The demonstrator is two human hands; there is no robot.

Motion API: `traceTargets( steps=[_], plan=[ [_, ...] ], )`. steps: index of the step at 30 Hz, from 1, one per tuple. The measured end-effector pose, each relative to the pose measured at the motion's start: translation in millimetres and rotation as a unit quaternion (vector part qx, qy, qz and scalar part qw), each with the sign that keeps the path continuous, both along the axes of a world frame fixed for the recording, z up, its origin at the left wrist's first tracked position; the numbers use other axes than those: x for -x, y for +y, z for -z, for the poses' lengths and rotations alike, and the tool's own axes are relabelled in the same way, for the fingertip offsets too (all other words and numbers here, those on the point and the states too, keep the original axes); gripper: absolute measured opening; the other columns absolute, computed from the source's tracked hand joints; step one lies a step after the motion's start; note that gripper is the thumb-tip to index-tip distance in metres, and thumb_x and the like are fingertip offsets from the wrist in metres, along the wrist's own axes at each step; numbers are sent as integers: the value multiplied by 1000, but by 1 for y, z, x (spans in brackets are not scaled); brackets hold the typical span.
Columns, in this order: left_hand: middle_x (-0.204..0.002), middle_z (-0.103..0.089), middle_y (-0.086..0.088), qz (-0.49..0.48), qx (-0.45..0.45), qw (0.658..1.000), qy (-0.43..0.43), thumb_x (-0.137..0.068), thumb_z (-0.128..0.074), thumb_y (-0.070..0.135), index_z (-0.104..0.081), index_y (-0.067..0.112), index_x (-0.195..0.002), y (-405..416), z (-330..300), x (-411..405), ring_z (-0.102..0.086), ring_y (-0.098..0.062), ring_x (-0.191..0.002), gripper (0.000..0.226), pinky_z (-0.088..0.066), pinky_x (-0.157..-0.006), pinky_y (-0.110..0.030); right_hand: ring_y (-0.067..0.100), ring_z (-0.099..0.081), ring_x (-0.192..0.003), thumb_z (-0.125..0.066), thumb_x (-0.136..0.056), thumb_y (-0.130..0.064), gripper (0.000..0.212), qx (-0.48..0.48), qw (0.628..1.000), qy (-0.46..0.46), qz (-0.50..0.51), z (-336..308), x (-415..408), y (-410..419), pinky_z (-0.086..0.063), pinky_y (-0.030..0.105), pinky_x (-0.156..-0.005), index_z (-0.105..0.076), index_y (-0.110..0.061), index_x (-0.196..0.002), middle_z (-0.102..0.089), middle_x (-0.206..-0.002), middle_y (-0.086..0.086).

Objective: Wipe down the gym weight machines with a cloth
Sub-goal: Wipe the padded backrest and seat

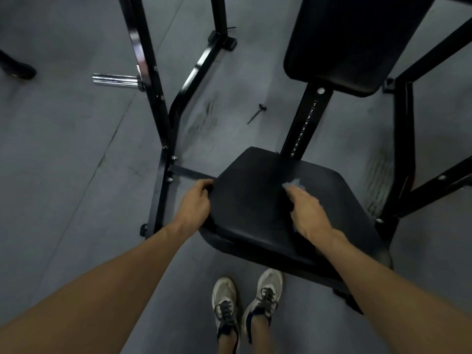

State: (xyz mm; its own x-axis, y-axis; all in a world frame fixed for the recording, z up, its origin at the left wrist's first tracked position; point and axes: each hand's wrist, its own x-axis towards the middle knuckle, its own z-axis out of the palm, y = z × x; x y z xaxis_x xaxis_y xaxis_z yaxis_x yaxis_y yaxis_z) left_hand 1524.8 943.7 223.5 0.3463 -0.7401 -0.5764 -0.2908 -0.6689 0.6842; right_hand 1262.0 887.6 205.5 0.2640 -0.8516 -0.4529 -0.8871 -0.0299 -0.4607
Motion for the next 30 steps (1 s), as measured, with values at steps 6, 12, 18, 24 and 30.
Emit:
traceTargets(
  steps=[6,12,18,24,30],
  plan=[
    [-124,-70,-11,-218,19,953,209,-107,-38,6,-66,7,-122,15,-3,-13,-66,-21,-115,31,-50,-104,-35,33,-53,-125,-40,-103,-10,35,27,997,23,-64,-4,-152,8,-35,41,-104,-55,-16,-135,-54,-138,13],
    [-100,-73,-7,-362,8,900,245,-112,-33,35,-66,7,-110,33,-13,-29,-69,-20,-97,43,-56,-78,-34,28,-63,-114,-49,-102,-11,30,0,960,-17,-281,-32,-219,29,-52,41,-96,-60,-14,-129,-65,-126,10],
    [-103,-65,-12,-220,-28,973,69,-111,-32,29,-57,6,-111,42,-21,-16,-60,-16,-82,34,-54,-75,-38,23,-62,-115,-53,-93,-5,37,52,913,-191,-357,-39,-140,45,-50,39,-99,-72,-21,-120,-69,-121,4],
    [-117,-49,5,-129,13,991,22,-111,-30,28,-57,12,-129,46,-31,0,-45,-11,-111,36,-33,-96,-28,16,-34,-149,-51,-101,5,53,19,921,-219,-322,-34,-7,63,-34,45,-119,-50,-18,-149,-46,-155,-7],
    [-113,-53,6,-108,26,994,18,-110,-33,26,-59,18,-120,38,-38,8,-49,-11,-108,29,-34,-93,-28,26,-48,-139,-39,-101,-34,49,98,983,-66,-138,-51,-5,89,-44,52,-110,-62,-8,-135,-60,-141,6]
  ],
)
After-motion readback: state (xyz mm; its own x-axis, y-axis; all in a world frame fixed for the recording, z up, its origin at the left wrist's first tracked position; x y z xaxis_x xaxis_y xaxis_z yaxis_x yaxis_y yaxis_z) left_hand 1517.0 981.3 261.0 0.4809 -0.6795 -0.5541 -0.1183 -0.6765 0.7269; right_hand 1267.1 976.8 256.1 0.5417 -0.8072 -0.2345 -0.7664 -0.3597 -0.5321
